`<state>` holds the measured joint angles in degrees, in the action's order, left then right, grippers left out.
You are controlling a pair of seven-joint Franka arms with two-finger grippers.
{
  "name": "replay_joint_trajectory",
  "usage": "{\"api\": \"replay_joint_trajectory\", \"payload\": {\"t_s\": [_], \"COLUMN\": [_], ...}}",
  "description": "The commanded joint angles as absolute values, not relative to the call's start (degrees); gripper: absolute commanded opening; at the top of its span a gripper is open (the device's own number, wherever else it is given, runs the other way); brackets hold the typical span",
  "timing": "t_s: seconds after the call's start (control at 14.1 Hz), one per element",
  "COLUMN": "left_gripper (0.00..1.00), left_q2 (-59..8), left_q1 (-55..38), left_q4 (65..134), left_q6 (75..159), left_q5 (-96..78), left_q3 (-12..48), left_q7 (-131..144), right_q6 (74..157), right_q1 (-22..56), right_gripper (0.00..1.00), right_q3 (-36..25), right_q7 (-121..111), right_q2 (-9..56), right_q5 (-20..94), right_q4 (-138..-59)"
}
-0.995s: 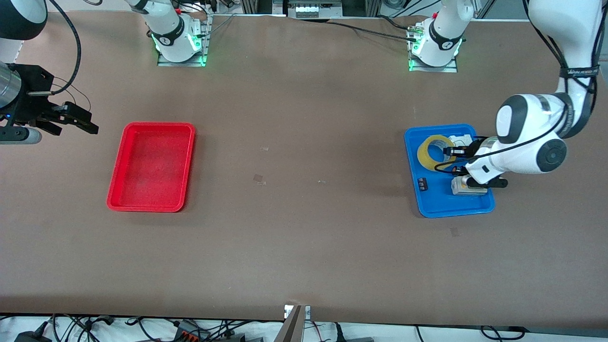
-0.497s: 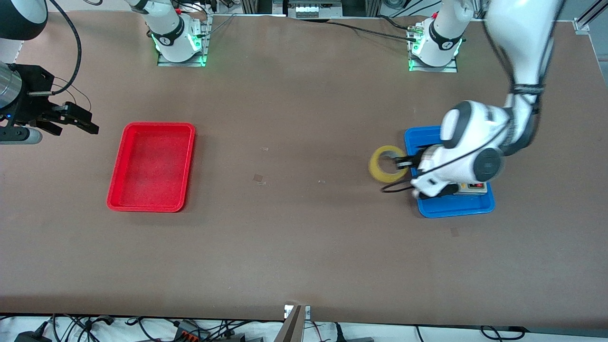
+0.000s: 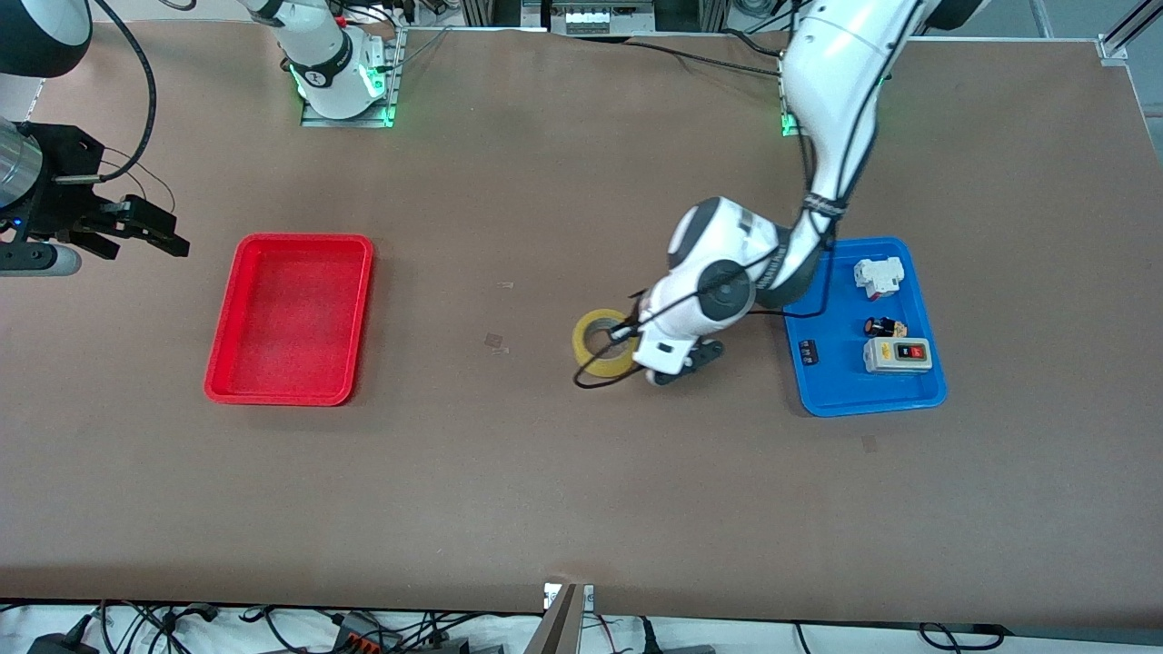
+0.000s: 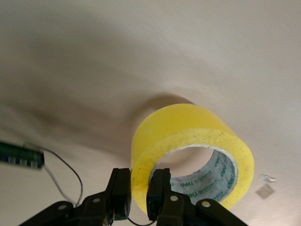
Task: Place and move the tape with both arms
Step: 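Carry the tape out of the blue tray and set it on the table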
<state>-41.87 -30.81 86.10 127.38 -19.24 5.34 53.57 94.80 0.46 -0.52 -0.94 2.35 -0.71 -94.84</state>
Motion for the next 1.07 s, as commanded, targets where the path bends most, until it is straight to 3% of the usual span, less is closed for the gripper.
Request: {"api": "replay_joint_trajectory", "payload": {"t_s": [0.0,0.07,0.14,0.21,0.28,0.36,0.57,0.78,0.99], "left_gripper": [0.01,0.03,0.15,0.39,0.79,1.00,1.00,1.00,1.00], "left_q2": [-46.1,-46.6,-47.0,-47.4,-47.4,-46.9,-42.6,-33.5,-28.6], "left_q1": [-35.0,-35.9,-36.0,-35.9,-35.9,-36.2,-34.4,-27.6,-20.1], "left_q4": [80.2,80.2,80.2,80.2,80.5,80.4,80.2,80.2,80.3], "left_q6": [128.7,128.8,128.8,128.8,128.7,128.1,121.1,110.0,104.1], "left_q5": [-20.4,-20.3,-20.1,-19.9,-19.9,-19.7,-18.5,-15.3,-10.3], "left_q3": [4.6,4.6,4.6,4.6,4.6,4.5,3.6,3.4,3.6], "left_q7": [57.6,57.8,57.7,57.0,57.1,57.8,57.8,57.6,52.9], "right_q6": [95.2,95.2,95.2,95.2,94.9,95.0,94.9,95.0,94.2], "right_q1": [0.3,0.3,0.3,0.3,0.3,0.2,0.2,0.8,0.4], "right_gripper": [1.00,1.00,1.00,1.00,1.00,1.00,1.00,1.00,1.00], "right_q3": [-0.2,-0.2,-0.2,-0.2,-0.2,-0.2,-0.2,-0.2,-0.6], "right_q7": [-1.8,-1.8,-1.8,-1.8,-1.8,-1.8,-2.2,-1.8,-1.8], "right_q2": [1.5,1.5,1.6,1.7,2.4,2.8,5.2,6.1,7.5], "right_q5": [-0.4,-0.4,-0.4,-0.4,-0.5,-0.4,-0.6,-0.8,-0.4], "right_q4": [-95.5,-95.5,-95.5,-95.5,-94.8,-94.3,-92.6,-91.4,-90.2]}}
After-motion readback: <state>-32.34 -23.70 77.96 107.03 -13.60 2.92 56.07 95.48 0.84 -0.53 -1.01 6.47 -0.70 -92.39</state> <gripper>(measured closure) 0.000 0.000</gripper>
